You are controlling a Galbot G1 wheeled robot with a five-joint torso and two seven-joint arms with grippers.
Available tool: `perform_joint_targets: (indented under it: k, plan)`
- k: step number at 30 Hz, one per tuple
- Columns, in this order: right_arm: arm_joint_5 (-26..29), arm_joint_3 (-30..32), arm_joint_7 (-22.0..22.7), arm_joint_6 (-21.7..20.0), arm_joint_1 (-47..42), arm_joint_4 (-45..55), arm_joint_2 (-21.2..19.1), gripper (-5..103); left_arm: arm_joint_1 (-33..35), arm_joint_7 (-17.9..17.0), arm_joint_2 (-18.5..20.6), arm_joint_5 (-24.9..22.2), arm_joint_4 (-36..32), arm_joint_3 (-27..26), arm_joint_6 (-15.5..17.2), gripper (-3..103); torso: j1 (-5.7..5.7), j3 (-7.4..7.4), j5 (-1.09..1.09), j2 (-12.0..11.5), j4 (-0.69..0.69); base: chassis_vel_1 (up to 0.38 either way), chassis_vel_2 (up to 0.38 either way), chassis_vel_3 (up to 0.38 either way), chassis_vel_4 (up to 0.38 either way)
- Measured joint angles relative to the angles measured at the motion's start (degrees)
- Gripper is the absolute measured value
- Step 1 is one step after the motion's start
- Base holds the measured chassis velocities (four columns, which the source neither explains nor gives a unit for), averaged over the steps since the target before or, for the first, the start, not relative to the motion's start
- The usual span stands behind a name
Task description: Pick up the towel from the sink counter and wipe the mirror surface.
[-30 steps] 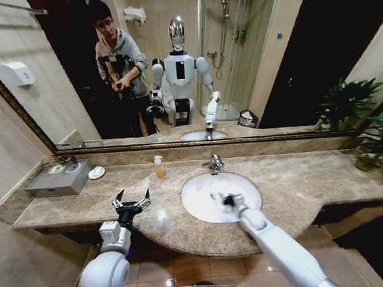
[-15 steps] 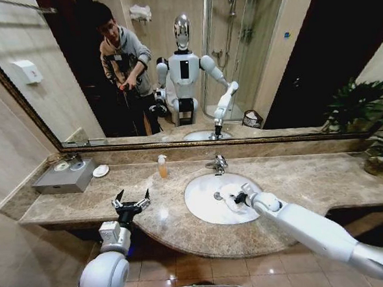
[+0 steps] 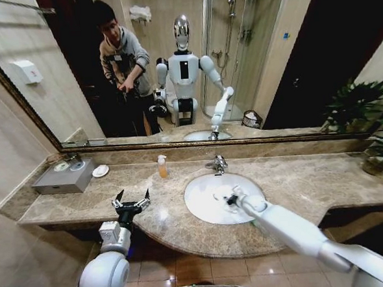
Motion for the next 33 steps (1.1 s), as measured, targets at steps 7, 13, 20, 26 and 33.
perform_joint_targets:
  k: [7, 13, 20, 26, 33]
  plan:
    - [-1.28, -0.62, -0.07, 0.39, 0.91, -1.14, 2.76, 13, 0.00, 0.00, 0.00, 0.00, 0.00, 0.00, 0.00, 100, -0.01, 0.00, 0.04, 0.00, 0.05, 0.000, 0.000, 0.000, 0.000]
    - [-5.17, 1.25, -4.28, 0.98, 0.45, -1.95, -6.06, 13, 0.00, -0.01, 0.00, 0.00, 0.00, -0.01, 0.00, 100, 0.00, 0.01, 0.06, -0.01, 0.04, 0.000, 0.000, 0.000, 0.000]
    - [-8.65, 5.78, -9.23, 1.69, -2.49, 0.46, -17.66, 13, -0.01, 0.00, 0.00, 0.00, 0.00, 0.00, 0.00, 100, -0.02, -0.02, 0.05, 0.00, 0.04, 0.000, 0.000, 0.000, 0.000]
    - [-8.46, 7.94, -9.12, 1.25, -3.70, 1.12, -18.02, 13, 0.00, 0.00, 0.00, 0.00, 0.00, -0.01, 0.00, 100, -0.02, -0.01, -0.06, 0.00, -0.01, 0.000, 0.000, 0.000, 0.000]
    - [-4.06, 4.71, -7.54, -2.30, -2.71, 3.31, -11.21, 13, -0.01, 0.00, 0.00, 0.00, 0.00, 0.00, 0.00, 100, 0.01, 0.01, 0.04, -0.01, -0.02, 0.000, 0.000, 0.000, 0.000]
